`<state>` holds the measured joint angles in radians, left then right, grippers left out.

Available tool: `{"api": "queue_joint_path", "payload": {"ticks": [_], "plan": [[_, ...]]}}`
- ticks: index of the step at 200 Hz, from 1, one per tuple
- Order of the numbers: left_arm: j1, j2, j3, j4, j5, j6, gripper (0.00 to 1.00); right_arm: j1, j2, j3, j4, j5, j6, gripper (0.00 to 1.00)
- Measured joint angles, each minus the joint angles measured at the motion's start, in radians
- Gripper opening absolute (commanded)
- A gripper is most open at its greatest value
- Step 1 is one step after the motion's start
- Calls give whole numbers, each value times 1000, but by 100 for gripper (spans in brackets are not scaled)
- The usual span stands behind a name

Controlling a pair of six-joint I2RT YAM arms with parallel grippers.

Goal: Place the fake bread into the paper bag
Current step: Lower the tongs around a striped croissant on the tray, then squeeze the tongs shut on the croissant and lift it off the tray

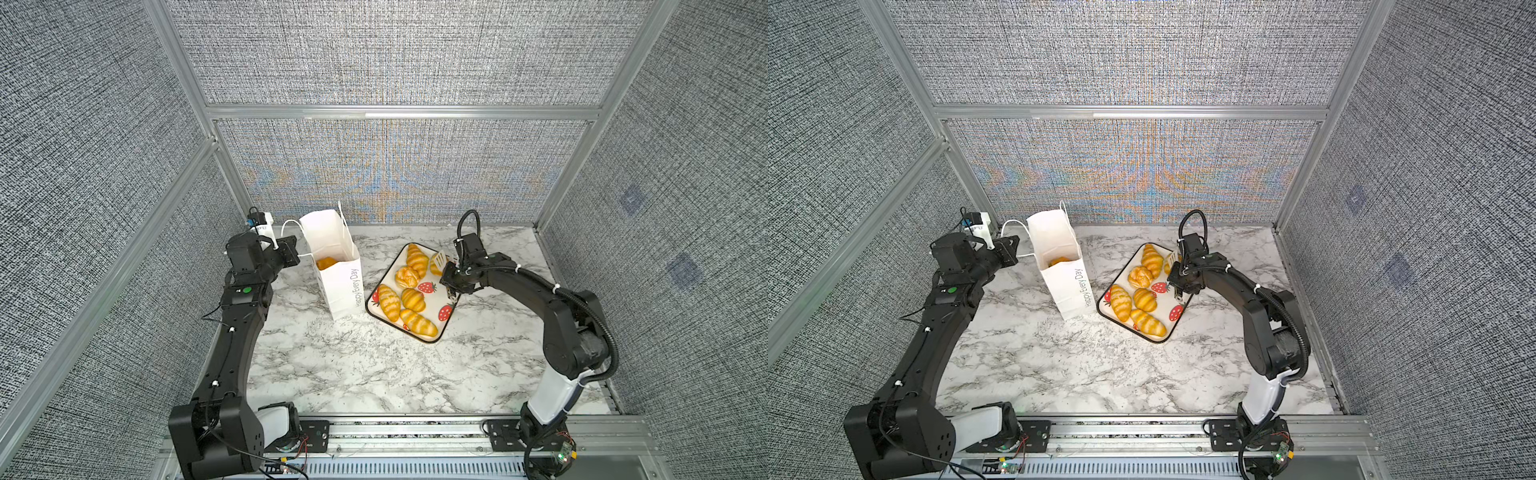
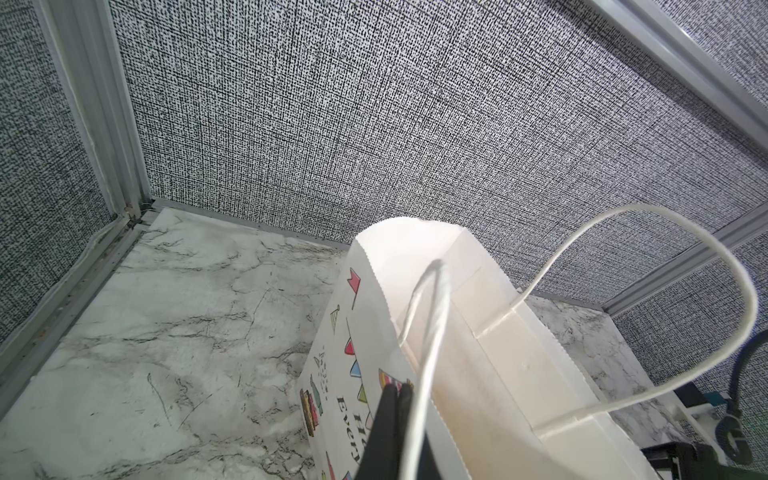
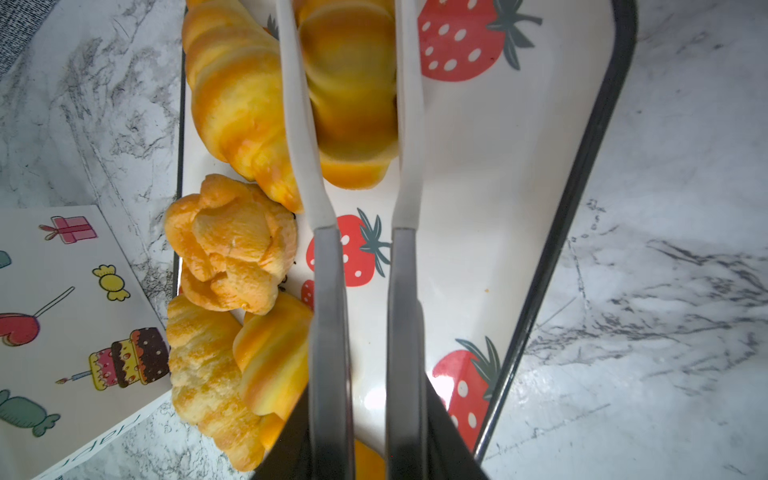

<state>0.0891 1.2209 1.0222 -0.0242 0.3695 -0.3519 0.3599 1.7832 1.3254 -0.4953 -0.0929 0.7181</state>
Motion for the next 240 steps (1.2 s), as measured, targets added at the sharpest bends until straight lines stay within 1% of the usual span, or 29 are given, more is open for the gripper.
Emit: {"api": "queue_joint_path", "payload": {"ticks": [121, 189, 240], "plan": [[0, 5, -2, 1, 0, 0, 0, 16, -166, -25, 42, -21, -1, 28], [0, 5, -4, 0, 1, -1, 0, 75, -275, -19, 108, -48, -26, 28], [1, 5, -4, 0, 5, -6, 0, 150, -346, 0, 172, -49, -72, 28]]}}
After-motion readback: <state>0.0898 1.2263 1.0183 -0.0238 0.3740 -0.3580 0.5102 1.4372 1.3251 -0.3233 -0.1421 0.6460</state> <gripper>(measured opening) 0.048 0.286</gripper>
